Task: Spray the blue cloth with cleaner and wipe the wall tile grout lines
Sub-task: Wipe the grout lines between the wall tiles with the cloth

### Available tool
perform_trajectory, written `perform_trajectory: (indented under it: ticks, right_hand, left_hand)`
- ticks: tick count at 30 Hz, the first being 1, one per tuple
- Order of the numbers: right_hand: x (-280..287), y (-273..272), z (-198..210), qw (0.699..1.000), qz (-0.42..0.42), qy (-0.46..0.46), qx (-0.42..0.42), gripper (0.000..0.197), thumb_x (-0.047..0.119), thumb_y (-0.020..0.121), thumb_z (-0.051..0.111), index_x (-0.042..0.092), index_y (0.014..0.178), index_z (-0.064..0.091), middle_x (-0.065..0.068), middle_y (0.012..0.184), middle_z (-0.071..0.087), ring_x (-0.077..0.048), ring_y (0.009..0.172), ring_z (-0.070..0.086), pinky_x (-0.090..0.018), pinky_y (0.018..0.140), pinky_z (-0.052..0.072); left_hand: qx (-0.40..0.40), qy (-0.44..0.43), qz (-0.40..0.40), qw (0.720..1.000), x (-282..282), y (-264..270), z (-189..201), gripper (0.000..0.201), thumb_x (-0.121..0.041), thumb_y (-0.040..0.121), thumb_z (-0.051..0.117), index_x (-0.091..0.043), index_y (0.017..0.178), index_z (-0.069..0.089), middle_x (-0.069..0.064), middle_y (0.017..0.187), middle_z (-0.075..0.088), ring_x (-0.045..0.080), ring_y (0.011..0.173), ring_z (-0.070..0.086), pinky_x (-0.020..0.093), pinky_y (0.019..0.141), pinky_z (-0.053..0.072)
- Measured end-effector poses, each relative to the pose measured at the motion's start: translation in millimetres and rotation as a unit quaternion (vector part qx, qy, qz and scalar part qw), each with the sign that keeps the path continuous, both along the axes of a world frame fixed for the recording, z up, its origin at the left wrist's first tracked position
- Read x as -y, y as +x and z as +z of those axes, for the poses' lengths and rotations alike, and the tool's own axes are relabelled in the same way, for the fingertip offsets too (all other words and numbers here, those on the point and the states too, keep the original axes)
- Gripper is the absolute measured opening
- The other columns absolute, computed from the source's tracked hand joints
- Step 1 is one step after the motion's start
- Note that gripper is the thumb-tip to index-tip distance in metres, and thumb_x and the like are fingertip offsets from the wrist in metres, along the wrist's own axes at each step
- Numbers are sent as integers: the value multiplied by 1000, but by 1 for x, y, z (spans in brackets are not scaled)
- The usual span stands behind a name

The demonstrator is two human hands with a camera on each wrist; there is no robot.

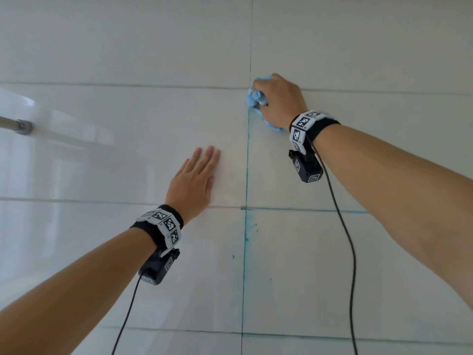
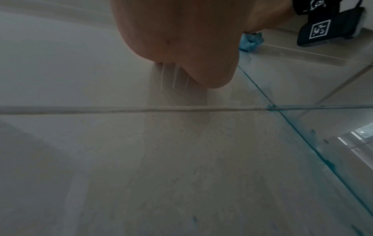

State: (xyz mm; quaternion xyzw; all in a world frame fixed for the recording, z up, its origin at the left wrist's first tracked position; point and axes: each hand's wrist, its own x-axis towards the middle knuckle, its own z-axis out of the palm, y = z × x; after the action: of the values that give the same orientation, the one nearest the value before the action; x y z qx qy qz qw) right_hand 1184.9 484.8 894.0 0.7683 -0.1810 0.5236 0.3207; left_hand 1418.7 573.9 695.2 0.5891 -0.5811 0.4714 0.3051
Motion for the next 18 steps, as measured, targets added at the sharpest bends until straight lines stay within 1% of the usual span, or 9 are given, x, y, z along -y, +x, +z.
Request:
perform_trajectory:
  ticks: [2, 3, 6, 7, 10, 12, 14, 16, 18]
  right_hand:
    - [1, 7, -4, 1000, 9, 1, 12, 14, 13, 85, 65, 21, 96, 64, -6, 120, 67, -27, 113, 67, -40, 82, 57]
    - [5, 10, -10, 1000, 13, 3, 17, 16, 15, 84, 68, 21, 98, 64, -5, 123, 67, -27, 113, 66, -41, 83, 57]
    - [15, 17, -31, 1000, 14, -1, 0, 18, 21, 83, 64, 25, 101, 62, -5, 121, 64, -30, 99, 69, -43, 78, 59]
    - [16, 19, -38, 1000, 13, -5, -13, 18, 22, 85, 62, 26, 102, 61, -4, 121, 64, -30, 97, 69, -42, 76, 59]
    - [14, 20, -55, 998, 12, -18, -59, 18, 22, 90, 58, 28, 107, 63, -3, 128, 62, -27, 101, 70, -41, 77, 59]
    - [9, 14, -50, 996, -8, -32, -77, 21, 22, 93, 58, 27, 112, 64, -3, 134, 61, -28, 100, 70, -42, 80, 58]
    - [4, 9, -31, 999, -15, -22, -42, 25, 19, 90, 61, 24, 114, 66, -5, 136, 62, -32, 103, 69, -42, 84, 57]
    - [-1, 7, -13, 1000, -8, -6, 11, 24, 15, 85, 62, 20, 108, 67, -9, 126, 65, -34, 105, 68, -41, 83, 56]
    - [-2, 9, -4, 1000, -13, -8, 25, 18, 12, 84, 60, 15, 101, 65, -12, 115, 65, -33, 107, 67, -40, 80, 54]
  left_hand:
    - [-4, -9, -2, 1000, 2, -1, -2, 60, -26, 111, 31, -23, 167, 9, -3, 174, 11, 24, 161, 6, 45, 129, 20]
    - [-7, -13, -4, 1000, 2, -1, -3, 60, -26, 111, 32, -23, 167, 9, -3, 174, 11, 24, 161, 6, 44, 130, 20]
    - [-8, -24, -6, 1000, 6, 1, -5, 61, -25, 111, 32, -24, 167, 9, -3, 174, 11, 24, 161, 7, 44, 130, 19]
    - [-5, -27, -6, 1000, 7, 1, -5, 60, -25, 111, 32, -24, 167, 9, -3, 174, 12, 24, 161, 8, 44, 130, 19]
    - [-5, -33, -9, 999, 8, 2, -5, 61, -24, 111, 33, -23, 167, 11, -3, 174, 14, 25, 161, 10, 45, 129, 21]
    - [-4, -29, -8, 1000, 8, 2, -6, 60, -25, 111, 32, -23, 167, 10, -3, 174, 13, 25, 161, 9, 45, 129, 21]
    - [1, -28, -7, 1000, 8, 3, -5, 59, -26, 112, 30, -23, 167, 9, -3, 174, 12, 24, 161, 7, 45, 129, 20]
    - [4, -26, -7, 1000, 8, 5, -5, 59, -26, 112, 31, -22, 167, 9, -2, 174, 11, 25, 161, 7, 45, 130, 20]
    - [7, -25, -6, 1000, 8, 5, -5, 59, -27, 112, 30, -22, 167, 9, -2, 174, 12, 25, 161, 6, 45, 130, 20]
